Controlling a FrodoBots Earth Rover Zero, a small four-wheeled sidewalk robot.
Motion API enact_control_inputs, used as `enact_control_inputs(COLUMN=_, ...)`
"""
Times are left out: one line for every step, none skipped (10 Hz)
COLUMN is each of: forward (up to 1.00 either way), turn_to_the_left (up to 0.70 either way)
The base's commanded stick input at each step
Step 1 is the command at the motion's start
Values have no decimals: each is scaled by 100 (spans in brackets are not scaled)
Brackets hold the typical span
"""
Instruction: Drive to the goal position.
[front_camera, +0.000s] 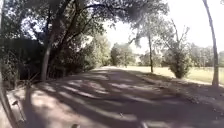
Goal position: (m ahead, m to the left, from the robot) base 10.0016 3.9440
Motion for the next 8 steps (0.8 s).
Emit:
enact_control_inputs(forward=0, turn_to_the_left=0)
enact_control_inputs(forward=0, turn_to_the_left=0)
enact_control_inputs(forward=8, turn_to_the_left=0)
enact_control_inputs(forward=55, turn_to_the_left=0)
enact_control_inputs(forward=70, turn_to_the_left=0)
enact_control_inputs(forward=70, turn_to_the_left=0)
enact_control_inputs(forward=70, turn_to_the_left=0)
enact_control_inputs(forward=70, turn_to_the_left=0)
